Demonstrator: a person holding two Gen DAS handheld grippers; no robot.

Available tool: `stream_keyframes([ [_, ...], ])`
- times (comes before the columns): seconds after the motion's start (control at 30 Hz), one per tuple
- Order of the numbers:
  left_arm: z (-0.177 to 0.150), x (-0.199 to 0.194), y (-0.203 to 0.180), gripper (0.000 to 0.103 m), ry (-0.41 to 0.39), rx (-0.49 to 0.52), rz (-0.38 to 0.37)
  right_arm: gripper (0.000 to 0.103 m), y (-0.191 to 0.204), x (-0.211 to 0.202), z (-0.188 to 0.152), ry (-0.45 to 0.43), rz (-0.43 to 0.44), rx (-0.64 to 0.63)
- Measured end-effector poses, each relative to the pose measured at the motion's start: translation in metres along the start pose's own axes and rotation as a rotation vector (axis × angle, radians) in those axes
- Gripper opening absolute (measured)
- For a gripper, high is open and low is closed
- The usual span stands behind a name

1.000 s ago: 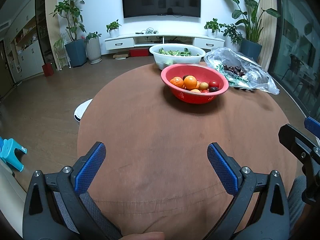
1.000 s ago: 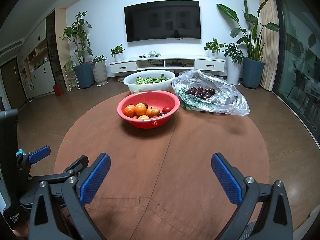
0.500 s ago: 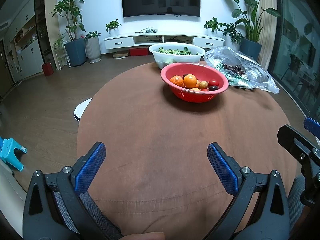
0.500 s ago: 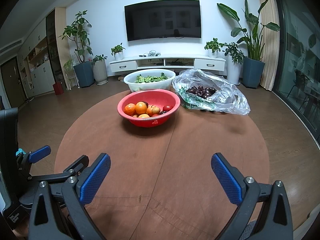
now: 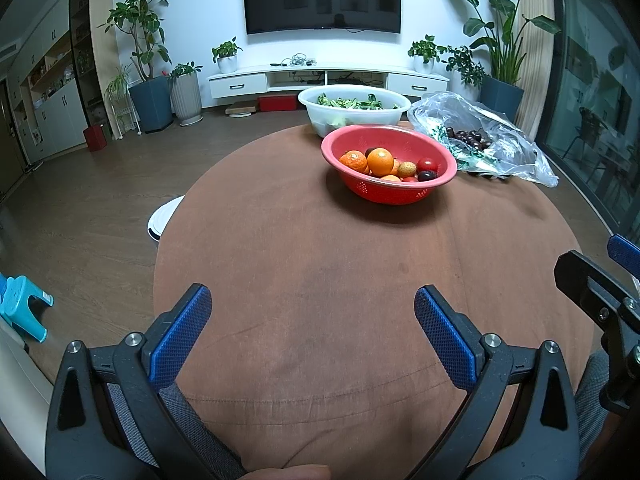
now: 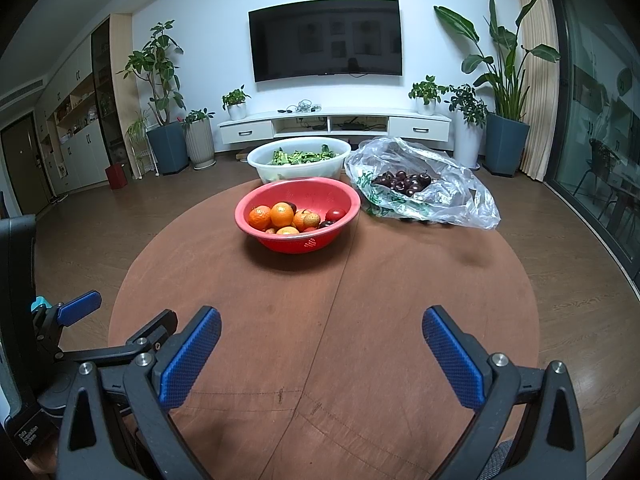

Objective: Organize fruits

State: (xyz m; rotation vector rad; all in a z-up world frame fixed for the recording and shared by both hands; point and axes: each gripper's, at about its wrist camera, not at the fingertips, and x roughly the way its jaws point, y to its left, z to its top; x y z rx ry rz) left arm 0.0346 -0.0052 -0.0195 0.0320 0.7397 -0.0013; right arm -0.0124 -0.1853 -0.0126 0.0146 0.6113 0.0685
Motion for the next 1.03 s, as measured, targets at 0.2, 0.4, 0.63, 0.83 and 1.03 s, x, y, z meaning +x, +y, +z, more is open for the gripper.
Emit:
stream_keyframes([
  [0.2, 0.0, 0.0, 0.0, 0.103, 0.001, 0.0, 0.0, 0.103, 0.0, 0.0, 0.0, 0.001, 0.0, 0.0],
  [0.4, -0.001, 0.0, -0.001, 0.103, 0.0, 0.001, -0.002, 0.103, 0.0, -0.001, 0.001, 0.001, 0.0, 0.0],
  [0.63, -0.001, 0.0, -0.001, 0.103, 0.002, 0.0, -0.002, 0.103, 0.001, -0.001, 0.0, 0.003, 0.001, 0.0],
  [0.83, -0.004, -0.001, -0.004, 0.103, -0.018, 0.005, -0.006, 0.103, 0.0, -0.001, -0.004, 0.008, 0.003, 0.002],
  [1.03, -0.005, 0.001, -0.005, 0.103, -0.022, 0.011, -0.02, 0.103, -0.004, 0.001, -0.013, 0.023, 0.004, 0.015],
])
